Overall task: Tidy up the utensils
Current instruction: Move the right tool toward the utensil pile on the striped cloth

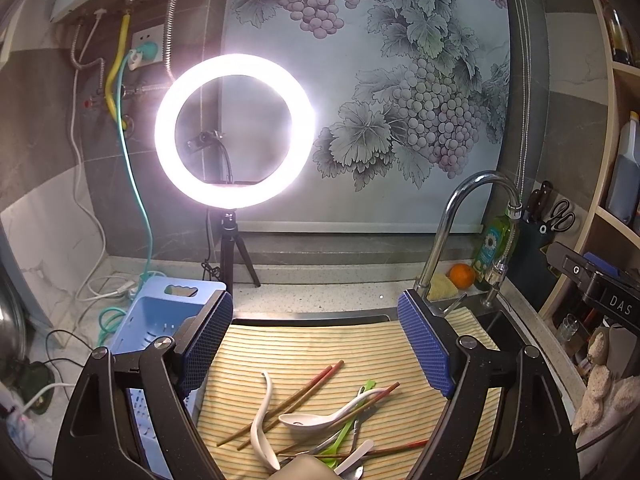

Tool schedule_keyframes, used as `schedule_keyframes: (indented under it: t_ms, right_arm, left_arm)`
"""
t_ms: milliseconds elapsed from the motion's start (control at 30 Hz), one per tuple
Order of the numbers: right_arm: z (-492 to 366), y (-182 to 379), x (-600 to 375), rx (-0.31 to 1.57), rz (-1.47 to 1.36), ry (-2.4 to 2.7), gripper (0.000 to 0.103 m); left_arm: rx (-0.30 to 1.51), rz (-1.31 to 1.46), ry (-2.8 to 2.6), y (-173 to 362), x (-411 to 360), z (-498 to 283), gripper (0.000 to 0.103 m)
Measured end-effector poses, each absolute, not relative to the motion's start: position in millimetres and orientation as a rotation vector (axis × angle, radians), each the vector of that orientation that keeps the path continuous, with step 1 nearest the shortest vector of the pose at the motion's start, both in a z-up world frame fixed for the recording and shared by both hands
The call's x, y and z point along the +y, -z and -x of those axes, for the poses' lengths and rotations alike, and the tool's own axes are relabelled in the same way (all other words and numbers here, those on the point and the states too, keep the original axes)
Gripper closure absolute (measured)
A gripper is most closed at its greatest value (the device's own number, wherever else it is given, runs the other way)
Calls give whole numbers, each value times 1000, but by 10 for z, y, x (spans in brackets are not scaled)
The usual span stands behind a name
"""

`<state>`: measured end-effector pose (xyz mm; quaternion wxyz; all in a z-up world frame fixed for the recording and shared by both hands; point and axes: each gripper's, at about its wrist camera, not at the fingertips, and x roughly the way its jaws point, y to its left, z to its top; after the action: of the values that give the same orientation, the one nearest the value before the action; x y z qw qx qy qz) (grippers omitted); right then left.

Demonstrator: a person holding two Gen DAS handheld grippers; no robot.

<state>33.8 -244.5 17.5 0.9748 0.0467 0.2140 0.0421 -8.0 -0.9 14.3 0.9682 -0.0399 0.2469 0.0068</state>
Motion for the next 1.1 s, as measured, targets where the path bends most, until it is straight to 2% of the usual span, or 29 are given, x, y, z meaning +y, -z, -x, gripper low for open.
schedule_keyframes:
  t_ms: [667,1100]
  right_arm:
    - [-372,-117,-2410,463,-79,-76,1]
    - [-572,336,-2518,629,-130,-165,1]
  left_arm:
    - [530,47,-11,-91,-39,35,18]
    - [709,50,-29,432,295,25,18]
